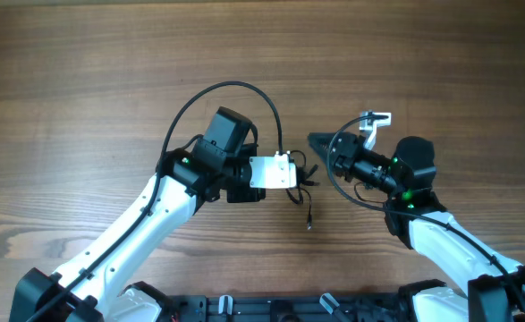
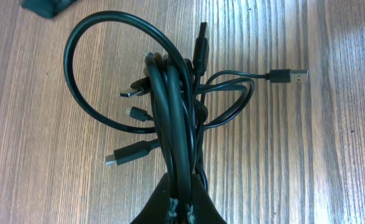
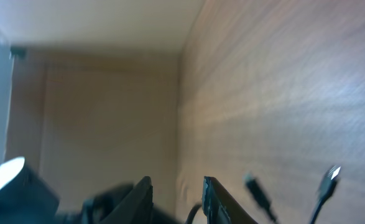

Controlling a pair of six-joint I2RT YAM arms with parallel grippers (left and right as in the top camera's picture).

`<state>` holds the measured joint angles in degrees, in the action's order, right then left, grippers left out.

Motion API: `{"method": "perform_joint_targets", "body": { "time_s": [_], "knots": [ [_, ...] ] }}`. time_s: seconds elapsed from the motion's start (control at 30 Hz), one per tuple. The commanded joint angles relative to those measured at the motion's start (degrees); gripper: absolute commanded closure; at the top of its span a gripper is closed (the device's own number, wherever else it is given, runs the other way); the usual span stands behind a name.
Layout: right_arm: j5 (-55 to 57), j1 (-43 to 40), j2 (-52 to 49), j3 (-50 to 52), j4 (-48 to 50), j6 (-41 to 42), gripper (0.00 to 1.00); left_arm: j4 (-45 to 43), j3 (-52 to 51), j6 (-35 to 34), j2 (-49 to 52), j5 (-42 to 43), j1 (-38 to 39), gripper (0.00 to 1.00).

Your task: Untangle cables

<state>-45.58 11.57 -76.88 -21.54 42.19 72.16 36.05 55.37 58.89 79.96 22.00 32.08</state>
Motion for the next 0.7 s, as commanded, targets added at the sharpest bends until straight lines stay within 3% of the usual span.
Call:
{"method": "perform_joint_targets", "body": {
  "time_s": [0.0,0.3,0.67],
  "knots": [
    [-8.3,0.2,-0.5,-0.6,-0.5,0.3,0.71,-0.5,0.0,0.5,0.1,2.7,-0.2,0.96],
    [-7.9,2.0,-0.6,-0.6,-2.9,0.0,0.74,-2.0,0.0,0.5,0.1,4.8,-0.2,0.96],
    [-15.8,2.4,-0.6,-0.6,-2.8,0.0,0.74,-2.0,0.0,0.5,0.1,1.7,-0.2,0.96]
  ]
}}
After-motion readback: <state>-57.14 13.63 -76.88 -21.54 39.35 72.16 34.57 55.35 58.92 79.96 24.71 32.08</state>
